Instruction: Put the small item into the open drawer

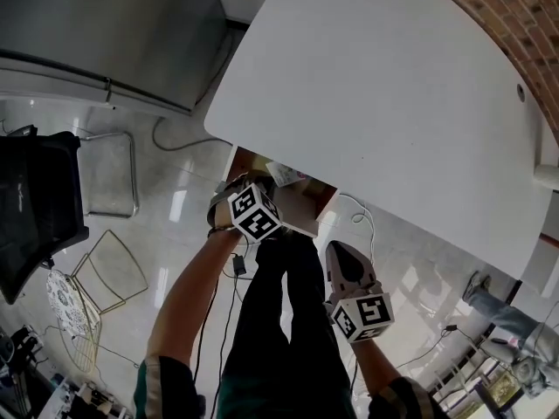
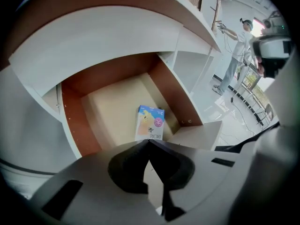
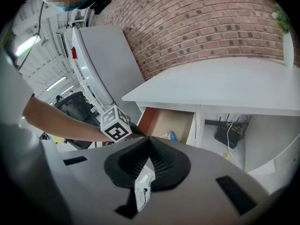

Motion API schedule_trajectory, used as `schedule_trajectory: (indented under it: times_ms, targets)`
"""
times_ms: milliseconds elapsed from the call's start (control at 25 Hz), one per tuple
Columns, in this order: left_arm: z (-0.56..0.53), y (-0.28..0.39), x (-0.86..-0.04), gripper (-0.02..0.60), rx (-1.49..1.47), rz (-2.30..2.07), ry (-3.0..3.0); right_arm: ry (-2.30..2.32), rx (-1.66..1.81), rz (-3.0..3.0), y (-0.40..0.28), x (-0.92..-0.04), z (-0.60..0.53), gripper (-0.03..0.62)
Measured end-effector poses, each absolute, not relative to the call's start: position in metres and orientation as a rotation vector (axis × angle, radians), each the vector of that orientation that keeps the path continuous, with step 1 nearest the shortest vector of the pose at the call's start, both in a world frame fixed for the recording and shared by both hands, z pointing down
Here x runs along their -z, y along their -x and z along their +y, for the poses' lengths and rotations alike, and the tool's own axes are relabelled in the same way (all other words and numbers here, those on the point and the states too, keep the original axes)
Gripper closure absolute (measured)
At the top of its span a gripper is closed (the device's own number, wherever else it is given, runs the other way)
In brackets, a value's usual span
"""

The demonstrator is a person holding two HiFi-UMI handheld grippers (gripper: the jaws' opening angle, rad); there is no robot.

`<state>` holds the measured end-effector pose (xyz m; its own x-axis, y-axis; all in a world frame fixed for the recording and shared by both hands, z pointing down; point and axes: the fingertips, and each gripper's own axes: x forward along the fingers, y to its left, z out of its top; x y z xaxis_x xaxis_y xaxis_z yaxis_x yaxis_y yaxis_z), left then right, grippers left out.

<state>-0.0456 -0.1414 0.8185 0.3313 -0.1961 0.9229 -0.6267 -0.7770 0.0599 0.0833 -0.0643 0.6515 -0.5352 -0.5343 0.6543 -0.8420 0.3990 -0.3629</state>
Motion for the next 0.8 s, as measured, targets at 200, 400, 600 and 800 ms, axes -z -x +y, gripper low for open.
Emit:
schedule_trajectory:
  times_ms: [200,400,600,800]
  targets:
    - [-0.125,0.046,-0.794,0.568,-1.363,-0.761,-2.156,-1.206,-0.93,-2.184,-0.083,-0.64,-0.079,0.571]
    - [-0.104,0.029,-0.751,0.568,-1.232,-0.796,-2.137,-1.195,-0.875,-2.174,-0.089,-0.616,-0.085,0.571]
    - [-0.099,0.015,-0.702,0.568,-1.144,-0.817,-2.158,-1.206,-0.823,-2.211,-0.093,-0.582,-0.107,0.571]
    - [-0.105,0.011,-0.638,0.568,-1.04,-0.885,-2.207,-1.249,-0.79,-2.263,-0.09,-0.54,-0.127,0.571]
